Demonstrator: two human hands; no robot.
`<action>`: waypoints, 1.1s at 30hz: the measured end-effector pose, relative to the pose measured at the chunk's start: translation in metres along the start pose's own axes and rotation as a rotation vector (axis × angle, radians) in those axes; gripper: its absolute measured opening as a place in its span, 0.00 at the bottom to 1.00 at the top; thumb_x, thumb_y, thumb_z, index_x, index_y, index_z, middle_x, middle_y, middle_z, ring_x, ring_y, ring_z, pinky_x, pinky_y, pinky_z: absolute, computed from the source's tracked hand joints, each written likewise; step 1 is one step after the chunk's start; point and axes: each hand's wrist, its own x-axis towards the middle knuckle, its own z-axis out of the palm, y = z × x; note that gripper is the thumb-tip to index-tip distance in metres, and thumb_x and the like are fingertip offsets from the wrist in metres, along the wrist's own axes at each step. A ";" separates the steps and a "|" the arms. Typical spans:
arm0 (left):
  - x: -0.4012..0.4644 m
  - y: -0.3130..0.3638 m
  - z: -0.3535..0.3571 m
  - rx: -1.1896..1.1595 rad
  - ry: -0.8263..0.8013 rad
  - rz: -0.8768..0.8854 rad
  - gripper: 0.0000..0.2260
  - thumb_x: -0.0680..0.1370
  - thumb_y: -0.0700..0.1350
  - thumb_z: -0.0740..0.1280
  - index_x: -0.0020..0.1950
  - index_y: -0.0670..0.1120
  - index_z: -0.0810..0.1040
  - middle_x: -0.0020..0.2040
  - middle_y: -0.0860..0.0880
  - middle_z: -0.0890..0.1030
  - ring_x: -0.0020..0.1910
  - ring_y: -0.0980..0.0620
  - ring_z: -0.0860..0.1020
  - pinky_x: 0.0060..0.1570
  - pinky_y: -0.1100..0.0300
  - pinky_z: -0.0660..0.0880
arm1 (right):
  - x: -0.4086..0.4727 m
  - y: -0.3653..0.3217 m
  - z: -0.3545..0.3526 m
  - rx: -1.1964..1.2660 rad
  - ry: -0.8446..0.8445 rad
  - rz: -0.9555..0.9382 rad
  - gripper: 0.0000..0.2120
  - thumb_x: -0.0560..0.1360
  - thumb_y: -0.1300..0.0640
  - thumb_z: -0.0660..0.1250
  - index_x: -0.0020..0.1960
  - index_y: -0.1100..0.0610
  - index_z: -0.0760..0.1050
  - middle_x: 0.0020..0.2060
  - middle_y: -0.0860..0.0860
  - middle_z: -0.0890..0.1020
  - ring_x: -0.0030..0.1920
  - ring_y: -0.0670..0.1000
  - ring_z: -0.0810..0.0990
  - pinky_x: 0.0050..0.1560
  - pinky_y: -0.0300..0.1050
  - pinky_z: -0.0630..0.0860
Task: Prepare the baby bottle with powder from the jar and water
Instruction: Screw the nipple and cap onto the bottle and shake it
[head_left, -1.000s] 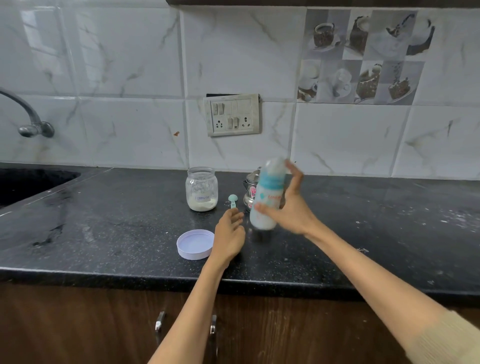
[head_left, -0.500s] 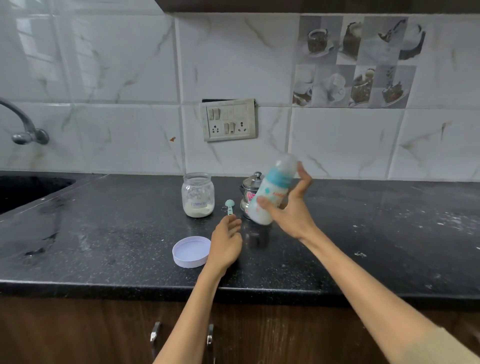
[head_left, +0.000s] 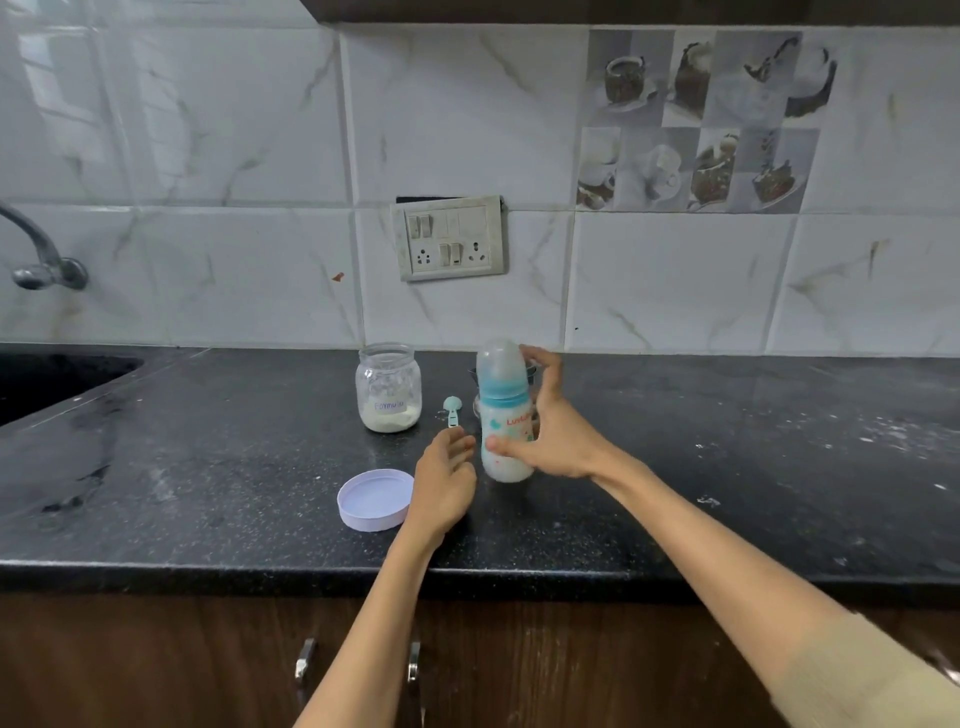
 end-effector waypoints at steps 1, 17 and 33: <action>0.000 0.000 0.000 0.000 0.000 -0.001 0.24 0.74 0.28 0.54 0.70 0.39 0.65 0.65 0.42 0.74 0.64 0.50 0.74 0.61 0.59 0.70 | 0.002 -0.001 -0.002 0.000 0.079 -0.003 0.45 0.70 0.62 0.72 0.69 0.49 0.40 0.65 0.48 0.66 0.57 0.50 0.77 0.62 0.46 0.74; 0.000 0.002 0.000 0.004 0.002 0.011 0.24 0.74 0.28 0.53 0.70 0.38 0.65 0.66 0.42 0.74 0.63 0.51 0.74 0.61 0.60 0.70 | 0.003 0.007 -0.002 0.014 0.023 0.014 0.44 0.70 0.62 0.72 0.69 0.52 0.41 0.64 0.45 0.65 0.60 0.48 0.75 0.64 0.48 0.72; -0.001 0.002 -0.001 0.033 0.001 0.014 0.24 0.73 0.28 0.54 0.70 0.38 0.65 0.64 0.42 0.75 0.62 0.50 0.75 0.61 0.59 0.71 | 0.001 0.011 -0.001 0.091 0.120 0.030 0.43 0.70 0.64 0.72 0.68 0.49 0.43 0.66 0.51 0.65 0.60 0.49 0.76 0.62 0.46 0.74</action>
